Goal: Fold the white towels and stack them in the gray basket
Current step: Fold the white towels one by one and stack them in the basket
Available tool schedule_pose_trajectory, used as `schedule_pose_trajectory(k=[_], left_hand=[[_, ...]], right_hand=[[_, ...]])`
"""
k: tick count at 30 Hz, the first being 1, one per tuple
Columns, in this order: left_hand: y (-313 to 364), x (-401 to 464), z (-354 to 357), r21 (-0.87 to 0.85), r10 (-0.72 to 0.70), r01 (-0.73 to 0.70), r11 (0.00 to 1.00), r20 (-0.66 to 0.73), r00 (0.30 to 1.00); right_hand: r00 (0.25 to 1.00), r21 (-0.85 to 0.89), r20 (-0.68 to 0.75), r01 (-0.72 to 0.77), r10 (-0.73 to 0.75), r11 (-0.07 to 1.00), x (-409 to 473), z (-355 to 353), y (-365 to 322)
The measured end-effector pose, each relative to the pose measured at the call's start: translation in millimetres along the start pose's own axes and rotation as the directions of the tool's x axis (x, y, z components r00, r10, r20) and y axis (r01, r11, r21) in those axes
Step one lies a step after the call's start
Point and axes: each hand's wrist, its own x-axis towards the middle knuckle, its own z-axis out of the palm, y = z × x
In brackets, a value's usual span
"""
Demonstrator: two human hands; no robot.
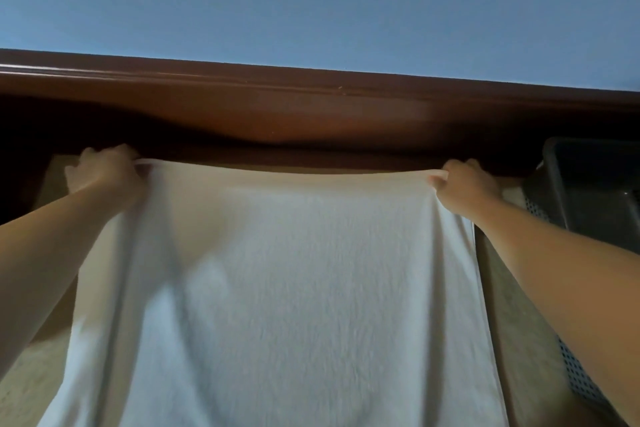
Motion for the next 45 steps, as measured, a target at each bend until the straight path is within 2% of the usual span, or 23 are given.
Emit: schedule_pose_trajectory(k=[8,12,15,19,22,25,29,32,35,37,40,42,45], left_hand=[[21,19,5,-0.122,-0.137,0.125,0.985,-0.098,0.986],[33,17,4,-0.134,-0.163,0.154,0.979,-0.054,0.985],[33,0,8,-0.23,-0.216,0.201,0.952,-0.039,0.976],[13,-38,22,-0.448,-0.317,0.288,0.846,0.01,0.948],[-4,-79,27,-0.45,-0.359,0.364,0.815,0.101,0.928],[-15,-124,29,-0.4,-0.305,0.339,0.851,0.15,0.941],[-37,-175,46,-0.289,-0.236,0.306,0.907,0.251,0.939],[-50,-209,53,-0.256,-0.219,0.305,0.917,0.317,0.923],[-62,-233,51,-0.294,-0.241,0.341,0.893,0.327,0.914],[-69,-243,43,-0.348,-0.27,0.38,0.857,0.325,0.906],[-87,-239,43,-0.428,-0.287,0.413,0.804,0.329,0.9],[-109,-225,58,-0.469,-0.297,0.439,0.766,0.347,0.89],[-120,-207,61,-0.474,-0.315,0.486,0.734,0.396,0.862]], right_hand=[[0.993,0.062,-0.094,-0.065,0.07,0.996,16,7,-1],[0.982,0.229,-0.125,-0.112,0.143,0.967,22,8,8],[0.965,0.451,-0.078,-0.191,0.252,0.872,16,11,14],[0.941,0.748,0.006,-0.23,0.34,0.622,1,22,23],[0.923,0.809,0.049,-0.26,0.381,0.527,-9,29,27],[0.905,0.846,0.068,-0.276,0.42,0.457,-5,23,32],[0.918,0.831,0.078,-0.275,0.388,0.484,10,9,34],[0.932,0.751,0.003,-0.241,0.362,0.615,11,10,29],[0.895,0.589,-0.131,-0.275,0.426,0.759,-18,10,4],[0.905,0.541,-0.228,-0.19,0.36,0.819,-55,14,-30],[0.96,0.453,-0.279,0.099,0.036,0.886,-127,37,-94],[0.949,0.424,-0.222,0.299,-0.222,0.855,-175,54,-139],[0.851,0.411,-0.043,0.493,-0.524,0.767,-234,72,-202]])
